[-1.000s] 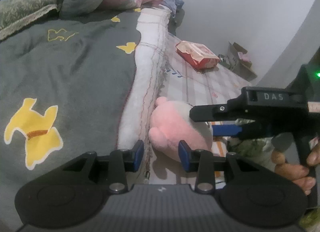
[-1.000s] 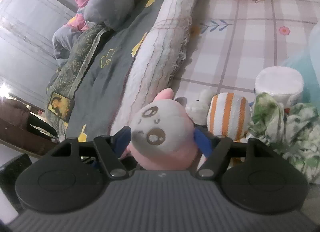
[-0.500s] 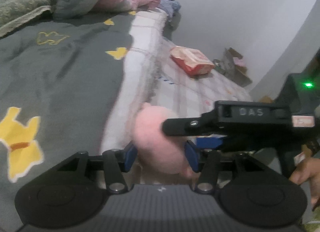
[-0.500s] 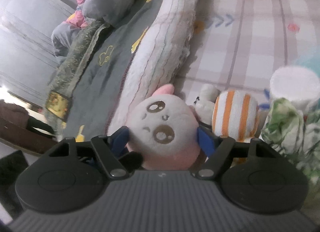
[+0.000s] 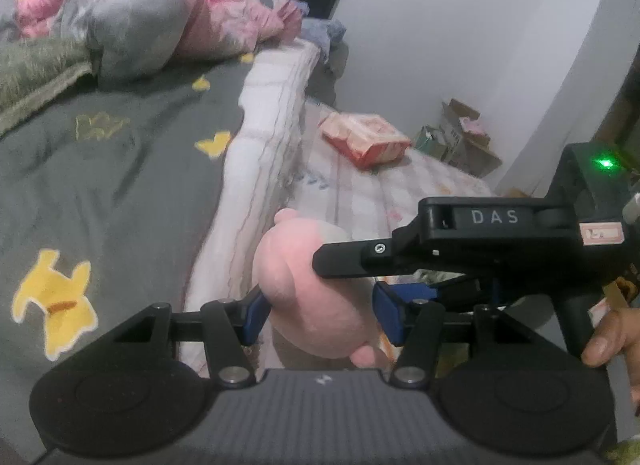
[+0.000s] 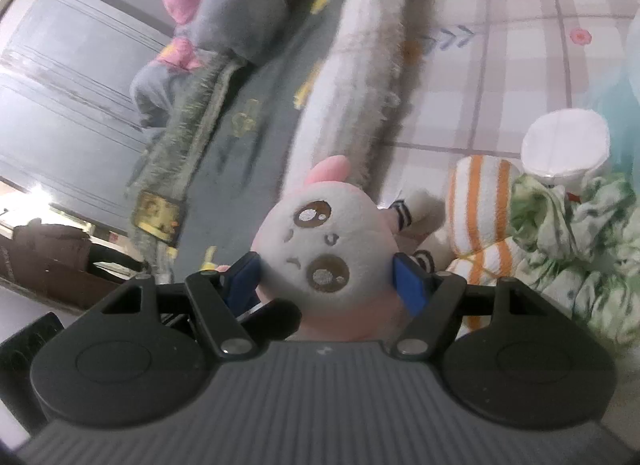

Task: Organize soft objects
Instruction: 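Carry the pink plush toy into the cardboard box and lower it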

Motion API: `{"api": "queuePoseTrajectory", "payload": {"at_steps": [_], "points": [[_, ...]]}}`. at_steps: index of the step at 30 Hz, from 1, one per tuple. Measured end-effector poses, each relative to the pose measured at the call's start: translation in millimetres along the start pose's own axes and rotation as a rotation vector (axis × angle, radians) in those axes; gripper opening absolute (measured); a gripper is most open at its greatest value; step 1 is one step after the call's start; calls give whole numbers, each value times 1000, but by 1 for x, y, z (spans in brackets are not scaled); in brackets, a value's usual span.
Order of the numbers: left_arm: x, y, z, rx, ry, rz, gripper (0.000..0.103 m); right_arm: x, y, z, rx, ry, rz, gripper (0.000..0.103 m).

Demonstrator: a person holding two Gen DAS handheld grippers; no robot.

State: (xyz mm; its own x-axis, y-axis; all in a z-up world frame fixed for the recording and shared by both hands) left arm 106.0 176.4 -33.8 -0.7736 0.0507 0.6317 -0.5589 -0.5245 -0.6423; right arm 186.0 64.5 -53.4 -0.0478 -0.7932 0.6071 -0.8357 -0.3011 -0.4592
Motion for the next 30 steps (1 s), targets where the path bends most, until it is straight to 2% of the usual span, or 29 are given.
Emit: {"api": "queuePoseTrajectory", "payload": {"at_steps": [10,14,19,22,25,30], "points": [[49,-16,55,-114,21,109,56,71,-8,-28,43,-62,158,71],[56,-22,97,-192,68,140,56,120,-12,-23,58,-43,257,71],[43,-21,174,-310,163,138,56,203,-14,10,35,24,392,71],[24,-13,232,-379,254,104,56,258,-8,44,4,105,461,71],[-3,5,287,-434,342,26,56,307,3,86,-60,206,497,72],[-72,46,365,-474,442,-202,56,357,32,173,-222,350,468,72]]}}
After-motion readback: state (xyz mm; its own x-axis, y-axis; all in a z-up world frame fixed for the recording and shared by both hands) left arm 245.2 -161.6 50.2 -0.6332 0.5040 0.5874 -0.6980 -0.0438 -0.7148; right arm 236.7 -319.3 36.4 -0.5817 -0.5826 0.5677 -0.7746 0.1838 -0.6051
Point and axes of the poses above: each gripper's, at about its wrist camera, not at the fingertips, and x roughly against the way its jaws point, z to its right, y to its underside, the point moved 7 cm from there along -x, roughly the way its jaws point, and after that the axes turned 10 degrees about x, right-handed, at the moved point
